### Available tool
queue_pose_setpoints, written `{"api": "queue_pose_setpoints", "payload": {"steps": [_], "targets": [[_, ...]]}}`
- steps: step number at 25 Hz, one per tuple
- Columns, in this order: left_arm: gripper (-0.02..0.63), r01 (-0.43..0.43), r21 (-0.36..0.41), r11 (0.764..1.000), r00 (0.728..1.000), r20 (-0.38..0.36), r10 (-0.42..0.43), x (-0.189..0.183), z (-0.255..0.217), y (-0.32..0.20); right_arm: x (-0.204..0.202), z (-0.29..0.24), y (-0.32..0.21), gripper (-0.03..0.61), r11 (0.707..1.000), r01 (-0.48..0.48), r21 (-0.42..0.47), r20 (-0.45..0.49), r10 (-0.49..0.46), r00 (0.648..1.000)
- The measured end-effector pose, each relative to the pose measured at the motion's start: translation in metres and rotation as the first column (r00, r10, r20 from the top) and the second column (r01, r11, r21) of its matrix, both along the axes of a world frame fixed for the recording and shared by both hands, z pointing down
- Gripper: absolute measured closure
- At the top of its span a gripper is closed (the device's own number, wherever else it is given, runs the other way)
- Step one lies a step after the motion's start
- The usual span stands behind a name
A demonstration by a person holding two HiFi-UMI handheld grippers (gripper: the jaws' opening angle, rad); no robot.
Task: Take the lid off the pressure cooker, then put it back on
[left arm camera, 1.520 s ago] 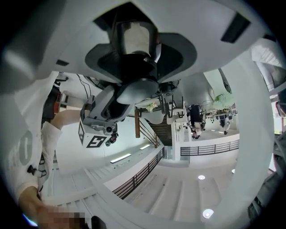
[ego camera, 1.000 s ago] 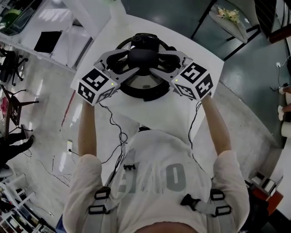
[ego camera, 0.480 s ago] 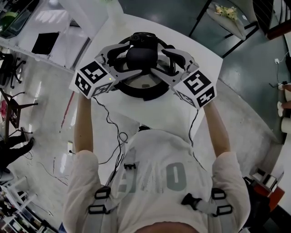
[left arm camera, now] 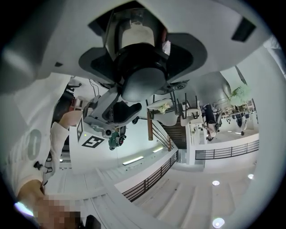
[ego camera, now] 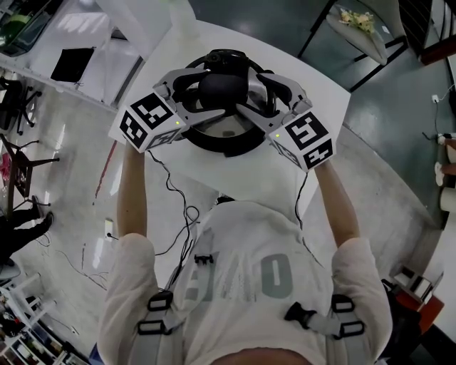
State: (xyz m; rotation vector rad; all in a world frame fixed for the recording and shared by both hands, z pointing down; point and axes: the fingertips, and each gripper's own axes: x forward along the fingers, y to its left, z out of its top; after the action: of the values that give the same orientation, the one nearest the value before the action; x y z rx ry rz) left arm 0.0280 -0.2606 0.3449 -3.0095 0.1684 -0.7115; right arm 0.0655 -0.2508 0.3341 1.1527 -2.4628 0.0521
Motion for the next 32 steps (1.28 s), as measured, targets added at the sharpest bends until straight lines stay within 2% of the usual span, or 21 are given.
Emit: {"api": "queue_pose_setpoints", "payload": {"steps": [4, 7, 16, 20, 25, 32], "targets": [[0.258, 0.007, -0.012, 1.0, 1.0, 0.01, -0.007, -0.002, -0.001, 0.001, 0.004, 0.001, 0.0, 0.262, 1.0, -0.03, -0.009, 0.023, 0.03, 0.999], [0.304, 0.03, 0.003, 1.0, 0.999, 0.013, -0.03, -0.005, -0.002, 0.001, 0.01, 0.001, -0.001, 0.255, 0.999, -0.047, 0.0, 0.006, 0.047, 0.999], [0.304, 0.121, 0.015, 0.993, 0.992, 0.044, -0.121, -0.008, -0.002, 0.005, 0.015, -0.002, -0.001, 0.244, 0.995, -0.086, 0.042, -0.023, 0.087, 0.996], [0.342, 0.156, -0.007, 0.988, 0.988, 0.018, -0.156, -0.017, -0.004, 0.015, 0.028, -0.002, -0.009, 0.254, 0.988, -0.151, 0.037, 0.014, 0.151, 0.988], [0.348, 0.211, 0.013, 0.977, 0.977, 0.004, -0.211, -0.015, -0.004, 0.021, 0.03, 0.0, -0.006, 0.274, 0.99, -0.14, 0.028, 0.026, 0.139, 0.99], [0.348, 0.22, 0.026, 0.975, 0.975, 0.009, -0.22, -0.017, -0.003, 0.02, 0.028, 0.0, -0.006, 0.272, 0.992, -0.124, 0.017, 0.047, 0.123, 0.991]]}}
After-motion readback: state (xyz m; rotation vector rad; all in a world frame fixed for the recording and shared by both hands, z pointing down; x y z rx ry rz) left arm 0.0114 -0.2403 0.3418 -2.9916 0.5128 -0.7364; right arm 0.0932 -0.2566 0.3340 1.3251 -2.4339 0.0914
